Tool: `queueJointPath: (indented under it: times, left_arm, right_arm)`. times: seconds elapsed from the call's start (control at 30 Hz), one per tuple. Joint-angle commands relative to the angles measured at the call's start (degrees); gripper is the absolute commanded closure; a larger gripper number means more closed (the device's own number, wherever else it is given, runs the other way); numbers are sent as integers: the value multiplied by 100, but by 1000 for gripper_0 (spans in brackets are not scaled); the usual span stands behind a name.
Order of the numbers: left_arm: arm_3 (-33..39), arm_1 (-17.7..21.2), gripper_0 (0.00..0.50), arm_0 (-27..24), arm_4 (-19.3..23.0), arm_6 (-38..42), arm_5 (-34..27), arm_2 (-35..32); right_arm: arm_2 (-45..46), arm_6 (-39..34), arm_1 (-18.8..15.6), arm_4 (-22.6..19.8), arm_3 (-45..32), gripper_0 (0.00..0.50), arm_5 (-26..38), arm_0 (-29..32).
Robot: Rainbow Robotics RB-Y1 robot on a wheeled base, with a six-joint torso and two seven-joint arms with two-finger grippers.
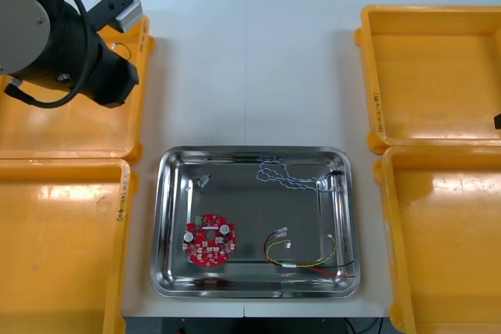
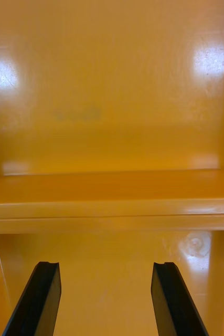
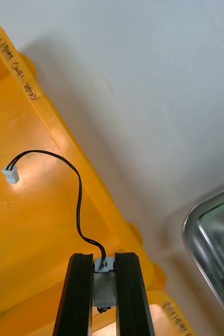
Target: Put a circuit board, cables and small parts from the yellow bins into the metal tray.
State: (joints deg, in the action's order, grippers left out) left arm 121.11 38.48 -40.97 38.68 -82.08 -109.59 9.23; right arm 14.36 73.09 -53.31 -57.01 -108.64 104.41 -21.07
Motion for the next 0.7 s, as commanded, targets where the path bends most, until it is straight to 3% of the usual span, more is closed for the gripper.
queueJointPath:
  times: [0.03,0.27,0.7]
  left_arm:
    - [282,-376,500,28,-546,1388,-41,536]
    - [282,-807,498,28,-1065,2223,-41,1265]
    - [273,-1290,498,54,-1346,3814,-41,2346]
  right_arm:
    - [190,-163,-188,-20,-140,0,71,42]
    - [190,-137,-153,-47,-193,0,88,60]
    - [190,-181,-100,24,-580,0,80,385]
